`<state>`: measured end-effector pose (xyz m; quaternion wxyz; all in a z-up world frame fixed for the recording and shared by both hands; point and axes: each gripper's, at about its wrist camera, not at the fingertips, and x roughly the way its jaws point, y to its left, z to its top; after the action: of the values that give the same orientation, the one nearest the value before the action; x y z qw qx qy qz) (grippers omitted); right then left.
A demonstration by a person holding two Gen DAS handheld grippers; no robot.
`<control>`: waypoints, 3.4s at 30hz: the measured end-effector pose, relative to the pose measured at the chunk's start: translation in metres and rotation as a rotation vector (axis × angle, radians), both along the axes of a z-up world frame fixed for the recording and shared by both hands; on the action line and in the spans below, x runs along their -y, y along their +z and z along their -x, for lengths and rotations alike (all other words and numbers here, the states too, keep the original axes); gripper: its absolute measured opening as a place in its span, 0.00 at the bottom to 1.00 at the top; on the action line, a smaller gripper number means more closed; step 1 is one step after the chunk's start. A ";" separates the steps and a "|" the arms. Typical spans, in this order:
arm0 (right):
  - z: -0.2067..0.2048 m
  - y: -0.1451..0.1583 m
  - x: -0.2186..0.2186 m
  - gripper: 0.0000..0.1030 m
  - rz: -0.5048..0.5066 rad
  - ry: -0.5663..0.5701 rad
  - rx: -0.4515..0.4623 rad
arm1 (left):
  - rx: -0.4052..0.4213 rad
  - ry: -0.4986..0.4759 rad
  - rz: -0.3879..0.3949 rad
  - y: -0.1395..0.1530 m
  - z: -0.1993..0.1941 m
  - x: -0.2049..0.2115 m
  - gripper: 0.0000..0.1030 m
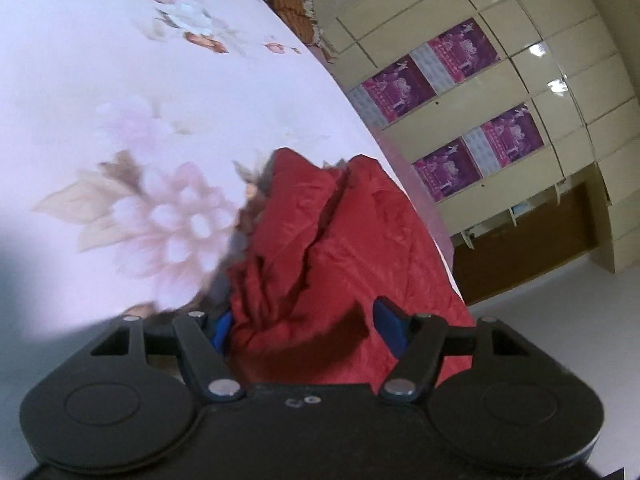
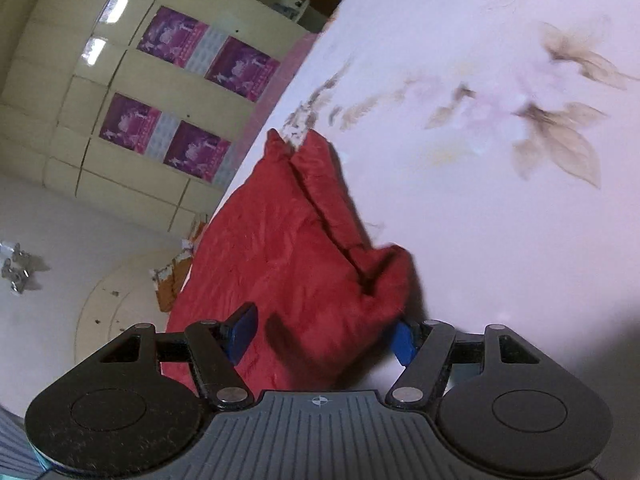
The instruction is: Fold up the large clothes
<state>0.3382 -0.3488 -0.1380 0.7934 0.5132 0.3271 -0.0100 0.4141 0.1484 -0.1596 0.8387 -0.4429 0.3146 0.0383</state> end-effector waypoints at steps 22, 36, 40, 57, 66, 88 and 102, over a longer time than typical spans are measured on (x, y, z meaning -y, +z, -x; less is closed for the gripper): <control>0.035 0.048 -0.001 0.14 0.308 0.240 0.065 | -0.054 -0.126 -0.299 0.047 0.065 0.070 0.17; 0.147 0.049 0.040 0.14 0.290 0.282 0.063 | -0.064 -0.106 -0.334 0.046 0.183 0.115 0.17; 0.156 0.043 0.044 0.14 0.291 0.296 0.057 | -0.062 -0.104 -0.345 0.043 0.195 0.119 0.17; 0.176 0.030 0.085 0.62 0.290 0.194 -0.009 | -0.090 -0.075 -0.393 0.029 0.221 0.116 0.83; 0.239 0.087 0.107 0.17 0.440 0.003 0.036 | -0.059 0.034 -0.251 0.037 0.302 0.087 0.74; 0.173 0.054 -0.141 0.08 0.535 0.595 0.056 | 0.113 -0.084 -0.103 0.041 0.255 0.108 0.15; 0.202 0.068 -0.130 0.06 0.512 0.577 0.020 | 0.145 -0.207 -0.316 0.074 0.248 0.134 0.15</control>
<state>0.1362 -0.2189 -0.0702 0.8691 0.1856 0.4373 0.1375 0.1660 0.0146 -0.0861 0.9177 -0.2726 0.2872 -0.0310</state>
